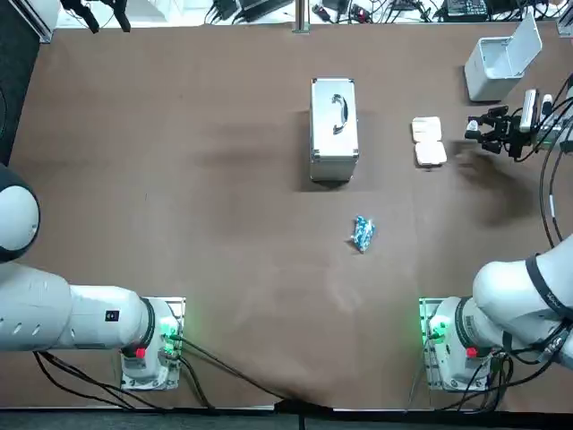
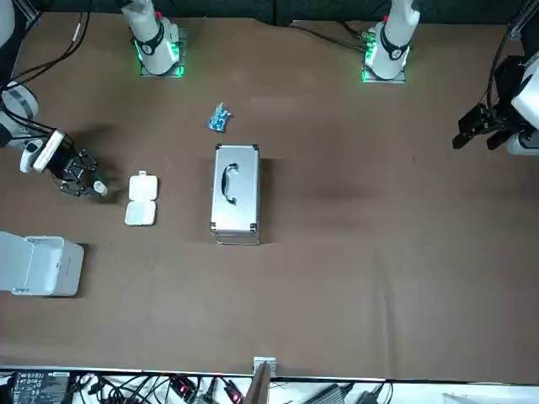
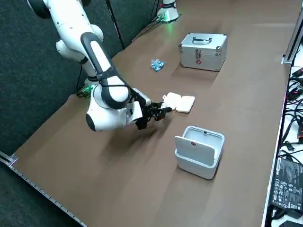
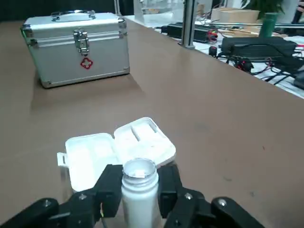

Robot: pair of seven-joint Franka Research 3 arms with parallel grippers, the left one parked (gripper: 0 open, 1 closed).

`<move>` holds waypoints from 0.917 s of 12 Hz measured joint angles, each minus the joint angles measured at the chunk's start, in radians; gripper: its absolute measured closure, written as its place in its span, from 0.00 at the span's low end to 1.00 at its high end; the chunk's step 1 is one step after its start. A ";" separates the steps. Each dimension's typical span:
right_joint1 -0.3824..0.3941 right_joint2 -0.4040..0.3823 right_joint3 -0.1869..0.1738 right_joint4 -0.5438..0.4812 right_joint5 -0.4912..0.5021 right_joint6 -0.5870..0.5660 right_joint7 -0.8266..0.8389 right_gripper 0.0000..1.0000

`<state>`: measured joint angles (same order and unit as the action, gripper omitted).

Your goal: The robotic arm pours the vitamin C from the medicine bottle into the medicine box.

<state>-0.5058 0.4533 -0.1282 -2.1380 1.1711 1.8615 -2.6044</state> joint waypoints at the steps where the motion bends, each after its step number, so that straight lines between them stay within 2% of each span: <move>1: -0.015 0.029 0.000 0.000 0.026 -0.014 -0.003 0.58; 5: -0.035 0.077 0.000 0.000 0.042 -0.019 -0.008 0.58; 11: -0.042 0.128 0.003 0.004 0.153 -0.037 -0.045 0.58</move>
<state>-0.5475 0.5817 -0.1250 -2.1340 1.3240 1.8241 -2.6495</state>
